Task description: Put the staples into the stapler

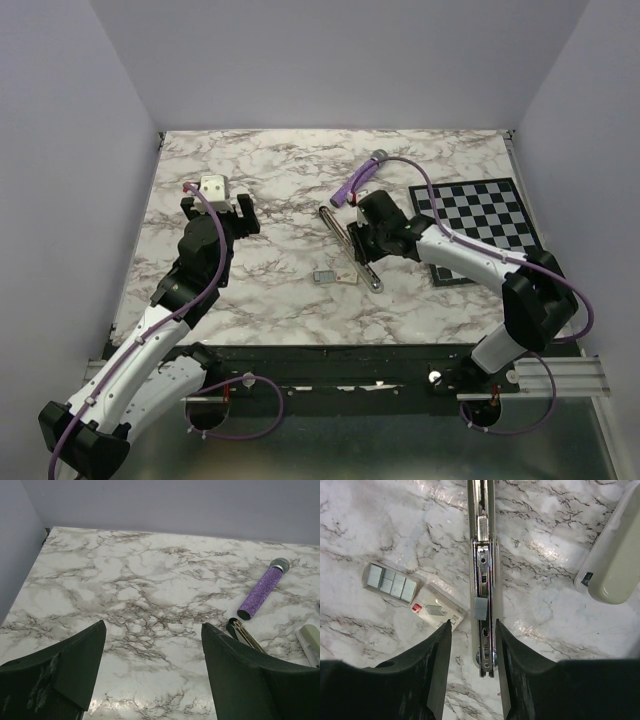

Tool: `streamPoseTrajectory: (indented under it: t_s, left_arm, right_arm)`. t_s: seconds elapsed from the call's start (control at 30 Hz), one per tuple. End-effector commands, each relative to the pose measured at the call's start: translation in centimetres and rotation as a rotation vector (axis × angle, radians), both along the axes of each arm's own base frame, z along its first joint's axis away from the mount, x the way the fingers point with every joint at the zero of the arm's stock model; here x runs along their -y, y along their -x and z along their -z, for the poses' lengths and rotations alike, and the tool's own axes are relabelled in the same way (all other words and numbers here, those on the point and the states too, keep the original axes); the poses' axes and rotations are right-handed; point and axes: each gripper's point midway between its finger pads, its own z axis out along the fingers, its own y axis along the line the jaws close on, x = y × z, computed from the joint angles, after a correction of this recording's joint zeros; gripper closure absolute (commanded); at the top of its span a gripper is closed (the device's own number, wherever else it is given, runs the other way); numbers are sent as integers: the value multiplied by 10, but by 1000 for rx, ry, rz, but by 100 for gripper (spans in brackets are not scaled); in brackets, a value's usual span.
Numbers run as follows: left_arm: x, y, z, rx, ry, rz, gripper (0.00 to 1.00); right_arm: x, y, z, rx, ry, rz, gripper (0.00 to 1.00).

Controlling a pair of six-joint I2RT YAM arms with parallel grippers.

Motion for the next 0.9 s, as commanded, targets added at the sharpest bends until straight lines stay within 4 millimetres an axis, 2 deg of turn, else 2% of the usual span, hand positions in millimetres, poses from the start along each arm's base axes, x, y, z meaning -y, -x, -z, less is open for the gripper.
streamPoseTrajectory:
  t_s: [0.0, 0.13, 0.5, 0.87]
  left_arm:
    - [2, 0, 0, 4, 2, 16, 15]
    - [0, 2, -3, 14, 5, 12, 15]
    - [0, 4, -6, 19, 19, 17, 15]
    - [1, 6, -9, 27, 27, 25, 15]
  right_arm:
    - [3, 6, -5, -59, 53, 78, 52]
    - [7, 3, 4, -89, 123, 113, 52]
    - [-2, 1, 18, -123, 200, 130, 54]
    - [-5, -6, 28, -124, 234, 143, 65]
